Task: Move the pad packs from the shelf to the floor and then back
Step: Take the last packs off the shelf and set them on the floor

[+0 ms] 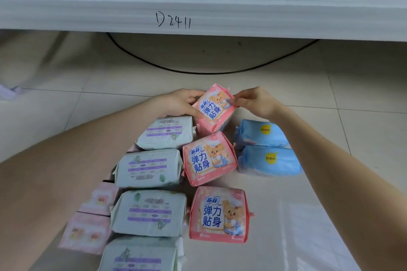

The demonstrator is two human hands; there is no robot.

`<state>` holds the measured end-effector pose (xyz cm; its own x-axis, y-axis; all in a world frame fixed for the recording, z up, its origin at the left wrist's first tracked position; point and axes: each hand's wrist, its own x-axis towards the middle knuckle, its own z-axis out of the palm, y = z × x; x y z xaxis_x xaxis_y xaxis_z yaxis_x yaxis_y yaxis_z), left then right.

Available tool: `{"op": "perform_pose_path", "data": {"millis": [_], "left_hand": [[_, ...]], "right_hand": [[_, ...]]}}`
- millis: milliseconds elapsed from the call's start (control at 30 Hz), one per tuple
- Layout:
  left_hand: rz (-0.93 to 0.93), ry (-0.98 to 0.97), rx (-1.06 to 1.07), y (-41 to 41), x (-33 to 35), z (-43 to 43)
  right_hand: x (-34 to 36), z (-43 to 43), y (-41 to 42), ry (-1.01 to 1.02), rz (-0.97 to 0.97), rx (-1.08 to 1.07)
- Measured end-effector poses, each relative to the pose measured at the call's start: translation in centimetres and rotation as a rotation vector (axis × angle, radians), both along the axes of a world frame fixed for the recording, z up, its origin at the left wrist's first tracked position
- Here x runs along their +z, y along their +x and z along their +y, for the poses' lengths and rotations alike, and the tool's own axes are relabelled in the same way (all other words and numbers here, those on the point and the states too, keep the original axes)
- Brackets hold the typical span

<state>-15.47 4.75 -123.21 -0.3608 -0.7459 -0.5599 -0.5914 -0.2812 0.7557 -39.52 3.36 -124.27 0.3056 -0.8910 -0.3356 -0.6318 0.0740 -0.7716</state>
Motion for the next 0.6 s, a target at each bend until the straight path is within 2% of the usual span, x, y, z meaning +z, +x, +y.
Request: {"op": "perform_pose_path", "data": {"millis": [233, 433, 600], "left_hand": [[-0.060, 0.095, -0.140, -0.1, 0.7, 0.2], [-0.135, 0.082, -0.330, -0.3, 0.7, 0.6], [-0.146, 0.069, -0.371, -0.3, 0.6, 0.6]], "right_hand": [[1.2, 2.2, -0.6, 0.085, 0.092, 0.021], [1.8, 3.7, -1.0, 0.124, 0.137, 0.024], [1.6, 4.1, -1.0, 0.099, 0.147, 0.057]]}}
